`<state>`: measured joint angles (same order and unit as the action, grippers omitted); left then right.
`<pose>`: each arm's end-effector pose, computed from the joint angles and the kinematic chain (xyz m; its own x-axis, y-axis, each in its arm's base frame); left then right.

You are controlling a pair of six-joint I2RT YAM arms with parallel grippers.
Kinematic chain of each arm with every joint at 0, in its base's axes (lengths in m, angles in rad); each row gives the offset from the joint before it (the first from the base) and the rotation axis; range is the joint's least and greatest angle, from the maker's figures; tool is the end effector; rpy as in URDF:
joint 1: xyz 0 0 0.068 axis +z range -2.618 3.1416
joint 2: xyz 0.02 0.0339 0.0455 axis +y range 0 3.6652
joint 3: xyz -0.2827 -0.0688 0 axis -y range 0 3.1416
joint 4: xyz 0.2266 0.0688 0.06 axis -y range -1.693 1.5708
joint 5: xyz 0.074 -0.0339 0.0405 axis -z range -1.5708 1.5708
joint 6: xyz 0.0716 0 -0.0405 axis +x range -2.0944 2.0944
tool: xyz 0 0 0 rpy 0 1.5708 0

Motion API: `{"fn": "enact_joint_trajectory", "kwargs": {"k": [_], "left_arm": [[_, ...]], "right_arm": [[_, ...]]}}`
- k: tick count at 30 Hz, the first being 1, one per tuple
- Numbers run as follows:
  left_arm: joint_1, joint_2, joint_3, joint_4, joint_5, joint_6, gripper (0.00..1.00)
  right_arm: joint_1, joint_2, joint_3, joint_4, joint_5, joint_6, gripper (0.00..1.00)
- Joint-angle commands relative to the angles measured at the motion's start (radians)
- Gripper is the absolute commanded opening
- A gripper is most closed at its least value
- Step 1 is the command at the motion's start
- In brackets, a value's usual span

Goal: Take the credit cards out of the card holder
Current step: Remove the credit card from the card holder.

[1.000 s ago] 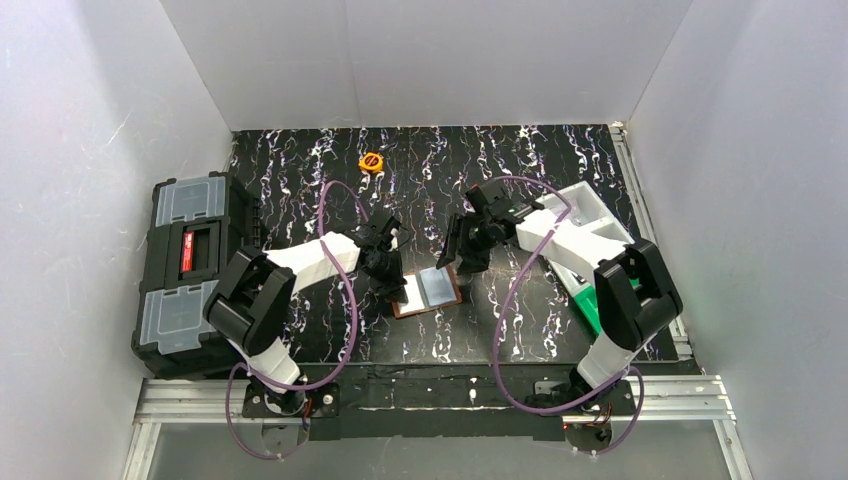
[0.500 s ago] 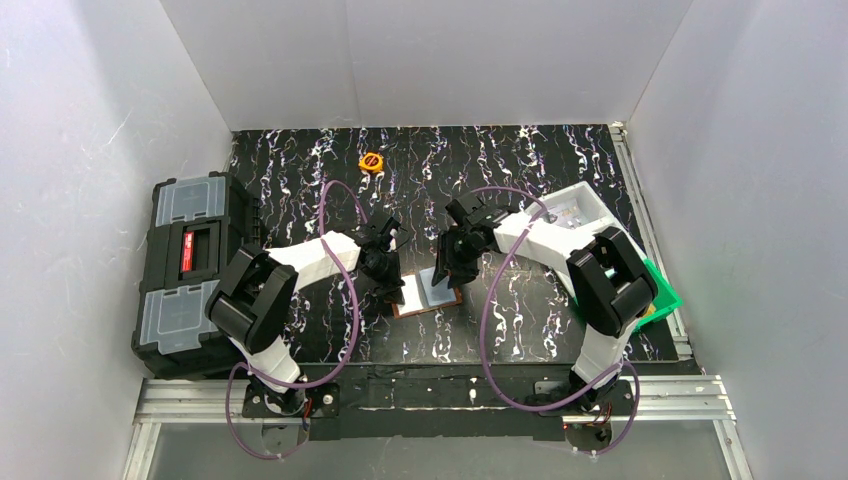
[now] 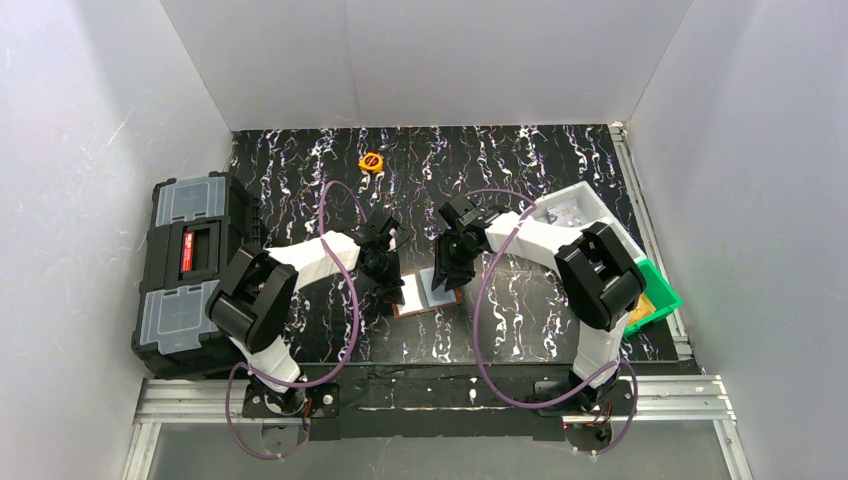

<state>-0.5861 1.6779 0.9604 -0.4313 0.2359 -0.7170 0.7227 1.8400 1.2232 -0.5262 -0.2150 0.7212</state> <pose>0.2567 -0.1905 0.1598 -0.9787 -0.1171 -0.1686 -0.0339 0.9023 -0.4299 0.2707 0.2591 0.1729 -0.9830 -0.0068 -0.1834 -0.0845 0.9037 0.4197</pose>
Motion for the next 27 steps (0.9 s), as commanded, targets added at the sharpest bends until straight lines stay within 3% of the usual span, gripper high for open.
{"fn": "enact_joint_trajectory", "kwargs": {"k": [1, 27], "left_arm": [[0.006, 0.022, -0.01, -0.018, -0.022, 0.017, 0.0], [0.006, 0.021, 0.032, 0.032, 0.072, 0.045, 0.0]], "right_arm": [[0.015, 0.029, 0.04, -0.015, 0.008, -0.023, 0.43], [0.046, 0.131, 0.025, 0.101, -0.174, 0.081, 0.39]]}}
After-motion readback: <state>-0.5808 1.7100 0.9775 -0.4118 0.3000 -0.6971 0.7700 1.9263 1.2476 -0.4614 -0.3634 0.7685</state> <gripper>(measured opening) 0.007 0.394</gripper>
